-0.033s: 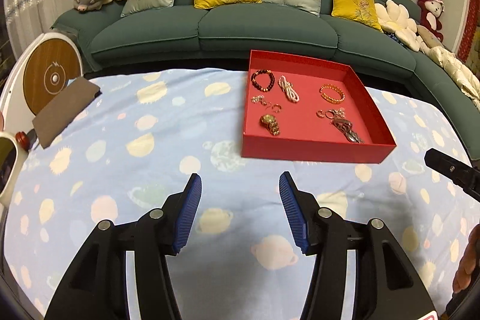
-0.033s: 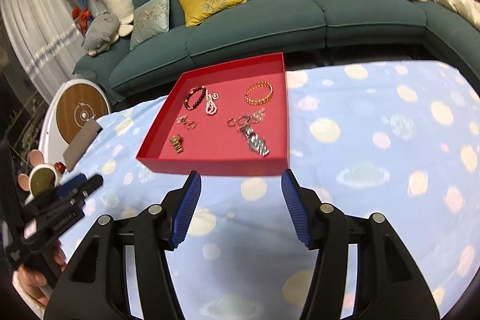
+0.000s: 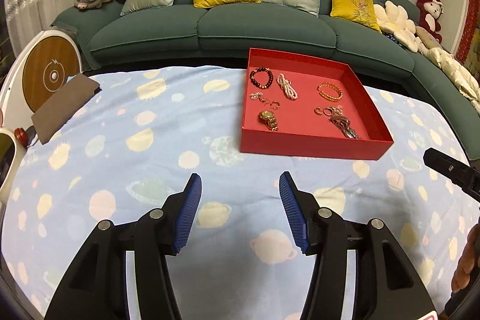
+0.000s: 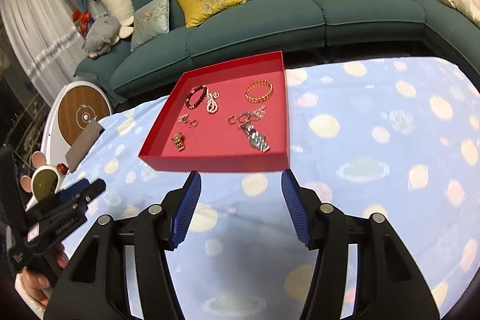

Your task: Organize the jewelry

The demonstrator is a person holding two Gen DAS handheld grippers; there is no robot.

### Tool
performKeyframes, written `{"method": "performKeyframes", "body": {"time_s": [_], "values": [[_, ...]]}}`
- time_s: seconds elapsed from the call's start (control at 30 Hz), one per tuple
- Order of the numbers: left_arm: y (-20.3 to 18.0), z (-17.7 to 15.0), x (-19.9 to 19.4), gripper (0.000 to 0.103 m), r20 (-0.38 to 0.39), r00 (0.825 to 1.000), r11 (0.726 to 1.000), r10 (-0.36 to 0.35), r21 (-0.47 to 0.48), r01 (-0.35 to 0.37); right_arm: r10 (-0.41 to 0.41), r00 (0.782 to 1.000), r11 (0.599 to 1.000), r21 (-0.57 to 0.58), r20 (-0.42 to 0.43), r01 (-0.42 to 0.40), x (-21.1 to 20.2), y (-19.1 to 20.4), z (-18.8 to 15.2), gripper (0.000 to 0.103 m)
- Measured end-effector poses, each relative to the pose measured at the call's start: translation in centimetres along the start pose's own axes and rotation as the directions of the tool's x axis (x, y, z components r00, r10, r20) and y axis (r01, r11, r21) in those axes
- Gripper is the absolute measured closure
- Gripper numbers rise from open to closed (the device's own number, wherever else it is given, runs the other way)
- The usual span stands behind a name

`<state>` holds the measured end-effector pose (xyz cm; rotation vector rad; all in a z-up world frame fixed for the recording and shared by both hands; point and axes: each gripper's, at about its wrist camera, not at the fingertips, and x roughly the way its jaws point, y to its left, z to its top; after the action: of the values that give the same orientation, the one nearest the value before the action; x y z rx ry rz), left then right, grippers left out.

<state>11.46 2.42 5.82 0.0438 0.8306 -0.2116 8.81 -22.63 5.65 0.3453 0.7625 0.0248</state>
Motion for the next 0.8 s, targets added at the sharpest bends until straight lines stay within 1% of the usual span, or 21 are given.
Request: {"method": "performKeyframes", "body": {"time_s": [0.1,0.17,0.23,0.27,0.33,0.4,0.43,0.47,0.5,0.57,0.7,0.77,0.8], "values": [[-0.7,-1.6,-0.4,0.05,0.019,1.0,0.999,0.014,0.052,-0.015,-0.024,1.0,0.998,-0.059,0.016,0.025,-0.5,0.8,-1.7,0.048],[-1.1,-2.4,-0.4,0.045,0.031,0.999,0.997,0.034,0.074,-0.036,-0.062,0.998,0.989,-0.131,0.024,0.064,-0.5,1.5,-2.8,0.048],[-1.3,-2.8,-0.1,0.043,0.023,0.999,0.996,0.04,0.078,-0.041,-0.088,0.996,0.979,-0.184,0.033,0.093,-0.4,2.0,-3.6,0.046],[-1.4,-2.8,0.1,0.042,0.01,0.999,0.996,0.034,0.077,-0.035,-0.097,0.995,0.975,-0.198,0.035,0.103,-0.3,2.2,-3.8,0.043],[-1.7,-2.7,0.5,0.04,-0.005,0.999,0.997,0.036,0.069,-0.035,-0.1,0.994,0.973,-0.205,0.037,0.106,-0.3,2.3,-4.0,0.039],[-2.3,-2.4,0.6,0.038,0.001,0.999,0.997,0.039,0.071,-0.039,-0.097,0.994,0.975,-0.198,0.042,0.104,-0.2,2.5,-3.9,0.035],[-2.7,-2.2,0.7,0.034,0.005,0.999,0.996,0.049,0.079,-0.05,-0.099,0.994,0.976,-0.192,0.05,0.107,-0.2,2.6,-3.7,0.03],[-3.0,-2.1,0.7,0.033,0.011,0.998,0.995,0.06,0.085,-0.061,-0.103,0.993,0.976,-0.187,0.059,0.112,-0.2,2.7,-3.6,0.025],[-3.3,-2.0,0.8,0.032,0.015,0.998,0.994,0.065,0.092,-0.067,-0.107,0.992,0.976,-0.181,0.067,0.117,-0.3,2.8,-3.4,0.022],[-3.9,-1.8,0.9,0.028,0.008,0.998,0.993,0.066,0.099,-0.066,-0.126,0.989,0.975,-0.175,0.077,0.138,-0.1,3.2,-3.3,0.014],[-4.5,-1.5,1.4,0.026,-0.019,0.999,0.996,0.047,0.079,-0.046,-0.159,0.985,0.968,-0.185,0.065,0.168,0.9,3.8,-3.5,0.013],[-4.6,-1.4,1.7,0.027,-0.029,0.997,0.995,0.077,0.059,-0.075,-0.177,0.982,0.965,-0.187,0.06,0.185,1.3,4.1,-3.6,0.011],[-4.5,-1.4,1.8,0.027,-0.037,0.996,0.996,0.076,0.046,-0.074,-0.192,0.979,0.963,-0.179,0.064,0.201,1.5,4.2,-3.7,0.011]]}}
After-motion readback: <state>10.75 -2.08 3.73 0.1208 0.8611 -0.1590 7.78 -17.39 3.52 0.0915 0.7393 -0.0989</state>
